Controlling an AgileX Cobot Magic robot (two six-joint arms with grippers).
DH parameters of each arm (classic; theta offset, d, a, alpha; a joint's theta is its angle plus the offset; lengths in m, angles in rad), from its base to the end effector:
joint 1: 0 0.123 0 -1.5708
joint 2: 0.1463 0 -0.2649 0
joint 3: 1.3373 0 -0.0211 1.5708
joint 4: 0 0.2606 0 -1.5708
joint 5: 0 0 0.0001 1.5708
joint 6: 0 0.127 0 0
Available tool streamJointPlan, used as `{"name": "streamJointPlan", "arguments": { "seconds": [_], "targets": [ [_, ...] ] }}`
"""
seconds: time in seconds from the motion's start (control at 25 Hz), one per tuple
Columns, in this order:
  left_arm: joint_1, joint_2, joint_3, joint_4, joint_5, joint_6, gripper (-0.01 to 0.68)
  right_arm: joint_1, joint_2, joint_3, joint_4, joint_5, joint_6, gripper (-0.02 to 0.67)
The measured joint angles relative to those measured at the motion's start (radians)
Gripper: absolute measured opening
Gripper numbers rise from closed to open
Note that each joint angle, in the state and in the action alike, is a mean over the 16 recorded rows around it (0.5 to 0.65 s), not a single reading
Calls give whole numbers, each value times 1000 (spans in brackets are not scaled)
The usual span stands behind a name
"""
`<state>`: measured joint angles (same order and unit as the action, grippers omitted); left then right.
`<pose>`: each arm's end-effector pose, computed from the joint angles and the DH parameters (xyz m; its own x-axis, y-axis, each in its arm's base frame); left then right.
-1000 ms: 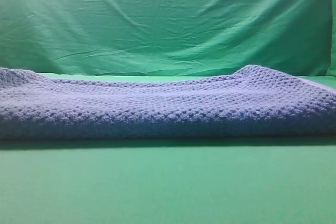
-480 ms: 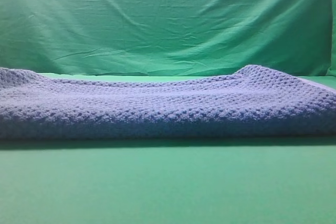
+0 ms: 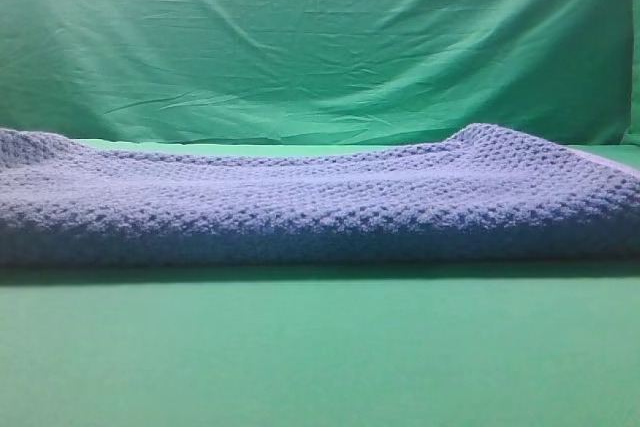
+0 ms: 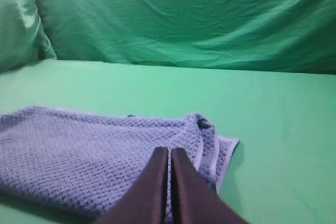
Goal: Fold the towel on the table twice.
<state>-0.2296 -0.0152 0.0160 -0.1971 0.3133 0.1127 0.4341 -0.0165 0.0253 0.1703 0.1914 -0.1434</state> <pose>0.1140 -0.0345 0.1732 -0.2344 -0.0221 -0.9719 0.2677 0.9596 -0.0863 0.1086 0.0549 0.1847 -0.1106 -0.0250 -0.9936 -0.4469 0.8942 0.0272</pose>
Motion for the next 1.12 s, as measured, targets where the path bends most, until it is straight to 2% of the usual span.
{"name": "streamJointPlan", "arguments": {
  "seconds": [0.52,0.84,1.12],
  "targets": [
    [0,0,0,13,28,0,0,0,0,1,-19,177,3,0],
    [3,0,0,25,28,0,0,-3,0,1,-20,196,4,0],
    [47,0,0,26,28,0,0,-74,0,1,-20,197,3,0]
  ]
}}
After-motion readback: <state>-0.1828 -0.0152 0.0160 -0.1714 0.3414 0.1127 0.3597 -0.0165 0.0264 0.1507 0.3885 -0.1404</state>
